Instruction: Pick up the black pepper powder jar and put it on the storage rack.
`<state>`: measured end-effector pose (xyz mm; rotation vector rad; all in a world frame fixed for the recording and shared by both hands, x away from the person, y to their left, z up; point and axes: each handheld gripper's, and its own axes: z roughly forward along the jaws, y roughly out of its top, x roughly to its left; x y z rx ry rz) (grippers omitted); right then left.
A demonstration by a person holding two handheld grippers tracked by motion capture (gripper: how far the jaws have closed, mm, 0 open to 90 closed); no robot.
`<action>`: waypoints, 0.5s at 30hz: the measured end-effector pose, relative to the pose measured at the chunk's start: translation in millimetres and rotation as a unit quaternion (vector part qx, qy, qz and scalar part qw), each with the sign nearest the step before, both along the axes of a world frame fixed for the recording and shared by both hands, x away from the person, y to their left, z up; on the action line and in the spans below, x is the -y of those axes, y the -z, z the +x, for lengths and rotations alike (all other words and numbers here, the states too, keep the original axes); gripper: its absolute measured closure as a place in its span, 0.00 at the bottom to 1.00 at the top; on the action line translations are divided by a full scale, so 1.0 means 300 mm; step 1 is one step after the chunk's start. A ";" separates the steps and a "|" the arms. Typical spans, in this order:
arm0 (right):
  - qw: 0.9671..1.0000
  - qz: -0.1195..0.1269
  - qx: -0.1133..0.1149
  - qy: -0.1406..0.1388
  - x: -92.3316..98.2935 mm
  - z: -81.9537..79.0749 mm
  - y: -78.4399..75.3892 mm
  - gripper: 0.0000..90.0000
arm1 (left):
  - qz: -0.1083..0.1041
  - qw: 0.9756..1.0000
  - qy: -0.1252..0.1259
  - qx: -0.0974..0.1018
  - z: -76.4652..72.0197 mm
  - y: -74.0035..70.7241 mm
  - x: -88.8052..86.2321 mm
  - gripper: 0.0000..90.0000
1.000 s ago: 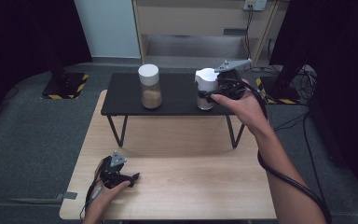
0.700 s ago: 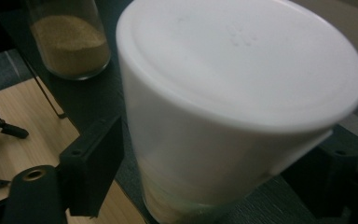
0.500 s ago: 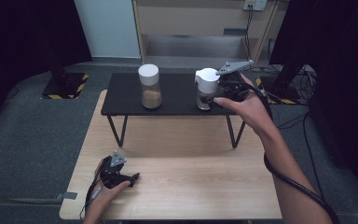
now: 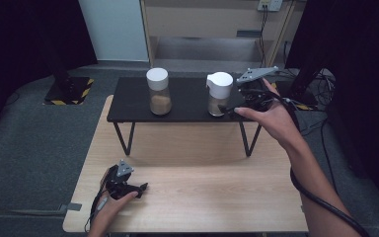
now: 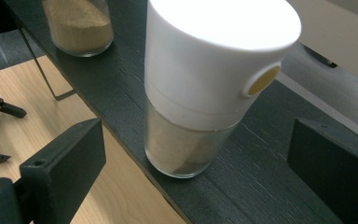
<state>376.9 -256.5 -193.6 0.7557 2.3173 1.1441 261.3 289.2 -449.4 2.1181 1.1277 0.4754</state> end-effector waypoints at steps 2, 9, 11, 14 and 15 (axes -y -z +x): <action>1.000 -0.001 -0.001 -0.001 0.002 -0.001 0.001 0.06 | 0.000 1.000 0.000 0.000 0.000 0.000 0.000 0.00; 1.000 -0.001 -0.003 -0.003 0.009 -0.011 0.004 0.06 | 0.000 1.000 0.000 0.000 0.000 0.000 0.000 0.00; 1.000 -0.002 -0.003 -0.003 0.010 -0.015 0.005 0.06 | 0.000 1.000 0.000 0.000 0.000 0.000 0.000 0.00; 1.000 -0.003 -0.003 -0.006 0.013 -0.024 0.005 0.06 | 0.000 1.000 0.000 0.000 0.000 0.000 0.000 0.00; 1.000 -0.003 -0.002 -0.007 0.014 -0.025 0.005 0.06 | 0.000 1.000 0.000 0.000 0.000 0.000 0.000 0.00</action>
